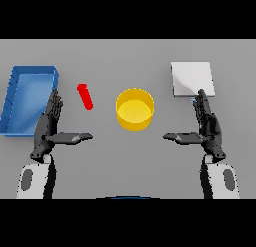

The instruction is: Pick up the red beaker and tilt it to pour out 1 green nut into yellow bowl. Pick up the yellow bowl and place it on the metallic measuring scale.

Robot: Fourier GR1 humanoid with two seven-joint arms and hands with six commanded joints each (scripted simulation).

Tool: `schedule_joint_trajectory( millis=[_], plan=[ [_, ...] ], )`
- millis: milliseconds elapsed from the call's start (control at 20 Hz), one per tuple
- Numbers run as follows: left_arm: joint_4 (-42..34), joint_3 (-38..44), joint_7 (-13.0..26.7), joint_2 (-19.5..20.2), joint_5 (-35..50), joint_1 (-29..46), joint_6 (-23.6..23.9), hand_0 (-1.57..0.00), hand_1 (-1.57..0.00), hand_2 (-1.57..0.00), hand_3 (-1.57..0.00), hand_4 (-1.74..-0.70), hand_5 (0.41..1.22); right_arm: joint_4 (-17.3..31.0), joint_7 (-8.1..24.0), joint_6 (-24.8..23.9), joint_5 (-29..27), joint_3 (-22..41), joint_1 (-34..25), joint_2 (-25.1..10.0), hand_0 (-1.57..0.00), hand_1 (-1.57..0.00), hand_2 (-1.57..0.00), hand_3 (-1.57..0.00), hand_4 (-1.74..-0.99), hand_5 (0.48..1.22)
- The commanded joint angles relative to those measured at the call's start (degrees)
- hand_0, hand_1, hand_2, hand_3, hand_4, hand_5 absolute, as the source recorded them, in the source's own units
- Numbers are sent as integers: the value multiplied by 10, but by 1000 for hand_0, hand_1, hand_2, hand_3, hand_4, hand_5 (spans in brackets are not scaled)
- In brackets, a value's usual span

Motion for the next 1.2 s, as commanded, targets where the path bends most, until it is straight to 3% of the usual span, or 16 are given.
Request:
schedule_joint_trajectory(
  millis=[0, 250, 300, 350, 400, 500, 750, 950, 1150],
  plan=[
    [0, 0, 0, -1, 0, 0, 1, 1, 1, 1, 1, -1204, 652, 0, 0, -1, 0, 1, -1, 1, 1, 1, 1, 1, -1245, 681],
    [-1, -3, -5, -4, -5, 0, 5, 1, 1, 1, 1, -1204, 652, 2, -1, -9, 11, 8, -3, 10, 1, 1, 1, 1, -1245, 681],
    [-25, -21, -5, 13, -32, 14, 3, 1, 1, 1, 1, -1204, 652, -17, -47, -20, 70, 32, 18, -14, 1, 1, 1, 1, -1245, 681],
    [-45, -41, 1, 17, -54, 23, 2, 1, 1, 1, 1, -1207, 649, -37, -64, -26, 105, 52, 36, -24, 1, 1, 1, 1, -1242, 678],
    [-60, -51, 8, 22, -65, 33, 0, 1, 1, 1, 1, -1212, 650, -49, -71, -33, 130, 63, 49, -30, 1, 1, 1, 1, -1239, 679],
    [-73, -63, 29, 24, -80, 40, 3, 1, 1, 1, 1, -1223, 658, -75, -53, -38, 156, 76, 60, -34, 1, 1, 1, 1, -1235, 678],
    [-61, -71, 36, 29, -91, 31, -6, 1, 1, 1, 1, -1254, 679, -71, -45, -26, 144, 77, 53, -33, 1, 1, 1, 1, -1254, 682],
    [3, -56, 29, 25, -76, -19, -16, 1, 1, 1, 1, -1356, 724, -84, -58, -13, 123, 74, 59, -33, 1, 1, 1, 1, -1286, 676],
    [79, -42, 26, 23, -87, -78, -5, 1, 1, 1, 1, -1382, 739, -76, -48, -17, 122, 71, 54, -27, 1, 1, 1, 1, -1312, 681]
  ],
)
